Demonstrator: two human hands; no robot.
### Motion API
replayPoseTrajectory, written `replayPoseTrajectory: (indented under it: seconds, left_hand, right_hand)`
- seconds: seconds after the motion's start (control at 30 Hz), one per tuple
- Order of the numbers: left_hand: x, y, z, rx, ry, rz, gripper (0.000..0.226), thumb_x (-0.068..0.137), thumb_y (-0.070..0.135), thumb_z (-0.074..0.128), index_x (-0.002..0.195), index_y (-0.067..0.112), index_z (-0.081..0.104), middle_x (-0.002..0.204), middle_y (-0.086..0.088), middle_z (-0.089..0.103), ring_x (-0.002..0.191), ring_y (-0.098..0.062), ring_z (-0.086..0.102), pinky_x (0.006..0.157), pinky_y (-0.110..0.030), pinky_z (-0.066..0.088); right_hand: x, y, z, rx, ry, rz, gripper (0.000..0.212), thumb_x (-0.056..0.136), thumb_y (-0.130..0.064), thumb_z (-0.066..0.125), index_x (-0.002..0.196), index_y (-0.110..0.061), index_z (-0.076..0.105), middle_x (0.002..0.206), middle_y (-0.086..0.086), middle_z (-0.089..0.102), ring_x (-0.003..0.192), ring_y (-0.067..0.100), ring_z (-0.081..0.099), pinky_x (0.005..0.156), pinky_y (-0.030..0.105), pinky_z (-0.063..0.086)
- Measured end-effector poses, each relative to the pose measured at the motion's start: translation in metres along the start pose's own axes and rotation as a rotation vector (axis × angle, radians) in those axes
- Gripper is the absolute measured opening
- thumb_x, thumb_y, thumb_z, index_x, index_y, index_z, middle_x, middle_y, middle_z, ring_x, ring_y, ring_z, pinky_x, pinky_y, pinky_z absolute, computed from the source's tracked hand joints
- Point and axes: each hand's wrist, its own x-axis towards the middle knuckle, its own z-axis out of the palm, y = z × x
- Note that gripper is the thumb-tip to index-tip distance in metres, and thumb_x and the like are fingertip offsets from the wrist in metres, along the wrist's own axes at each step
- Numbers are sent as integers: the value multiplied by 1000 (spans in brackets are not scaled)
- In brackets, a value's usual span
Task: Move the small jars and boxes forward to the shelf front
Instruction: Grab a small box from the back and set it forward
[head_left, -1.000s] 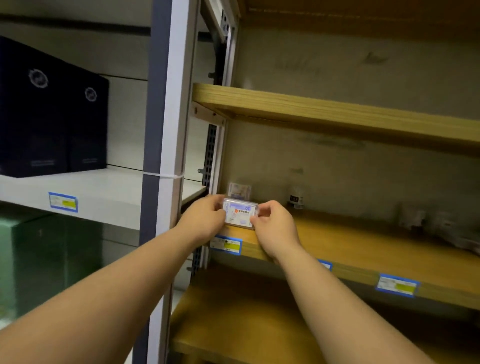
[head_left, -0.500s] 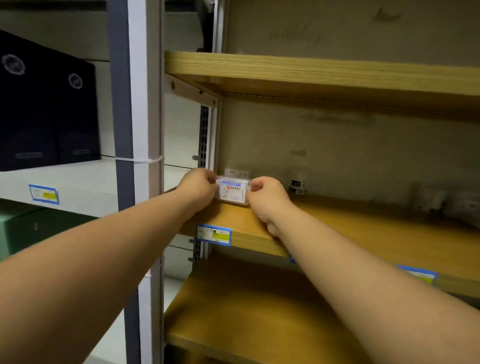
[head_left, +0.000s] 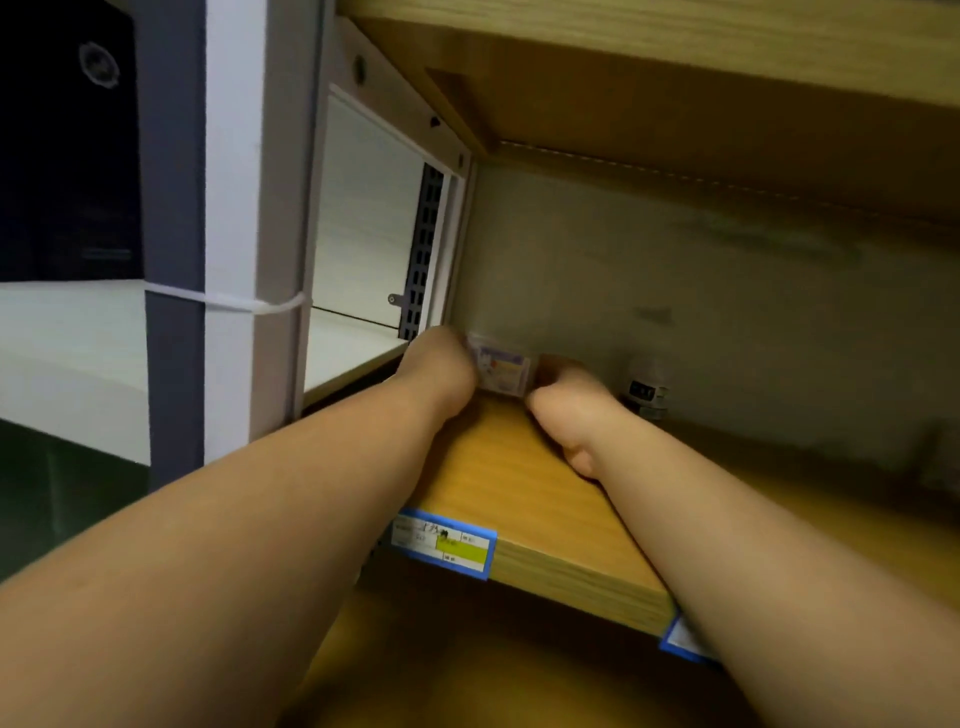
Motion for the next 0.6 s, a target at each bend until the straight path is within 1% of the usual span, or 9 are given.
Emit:
replayPoseTrajectory:
  seconds: [0.07, 0.13, 0.2, 0.27, 0.37, 0.43, 0.5, 0.6]
  left_hand:
    - [-2, 0, 1, -38, -8, 14, 27, 102, 10, 41, 116, 11, 64, 102, -9, 65, 77, -22, 60, 77, -38, 56]
    - [-4, 0, 1, -64, -16, 10, 29, 102, 11, 41, 119, 13, 64, 94, -4, 62, 75, -19, 59, 71, -35, 56]
    - [-3, -2, 2, -95, -25, 3, 27, 102, 13, 42, 117, 16, 64, 85, 2, 58, 75, -19, 61, 67, -32, 55]
    - [-3, -3, 3, -131, -29, -5, 24, 102, 15, 43, 112, 18, 65, 83, 3, 58, 77, -20, 63, 70, -34, 57]
    - [-2, -4, 3, -112, -35, -6, 22, 101, 15, 44, 109, 18, 64, 84, 2, 59, 72, -16, 58, 61, -27, 50]
    - [-1, -4, 3, -62, -40, -29, 22, 101, 12, 45, 114, 12, 63, 96, -4, 63, 77, -18, 59, 66, -29, 50]
    - [-4, -1, 0, -10, -59, -69, 22, 101, 9, 47, 119, 7, 60, 109, -12, 64, 90, -25, 63, 76, -35, 54]
    - [-29, 9, -17, 58, -84, -100, 27, 101, 7, 46, 125, 0, 56, 118, -19, 61, 105, -33, 62, 85, -39, 51]
  right_hand:
    - [3, 1, 0, 8, -8, 6, 33, 88, -10, 58, 117, -24, 67, 102, 3, 71, 87, 22, 66, 77, 30, 58]
    - [4, 2, -1, 11, -15, 4, 34, 88, -10, 57, 118, -24, 67, 104, 3, 71, 89, 23, 65, 76, 27, 55]
    - [5, 3, -1, 15, -23, 6, 34, 89, -10, 56, 119, -23, 66, 106, 3, 69, 92, 24, 64, 76, 27, 53]
    - [5, 3, -1, 12, -30, 15, 35, 90, -10, 54, 120, -24, 65, 107, 4, 69, 93, 24, 63, 80, 29, 54]
    - [2, 0, -3, 17, -41, 49, 33, 92, -11, 54, 119, -28, 64, 106, 2, 68, 92, 23, 63, 83, 34, 56]
    - [-2, 1, -3, 18, -22, 67, 33, 91, -9, 54, 118, -26, 64, 105, 3, 68, 92, 23, 63, 85, 36, 57]
    - [-9, -2, -5, 19, 3, 75, 35, 90, -8, 54, 120, -22, 62, 104, 5, 67, 91, 25, 64, 84, 37, 58]
    - [-38, -12, -15, 4, -10, 125, 37, 89, -7, 51, 124, -17, 58, 107, 10, 62, 93, 28, 61, 88, 42, 56]
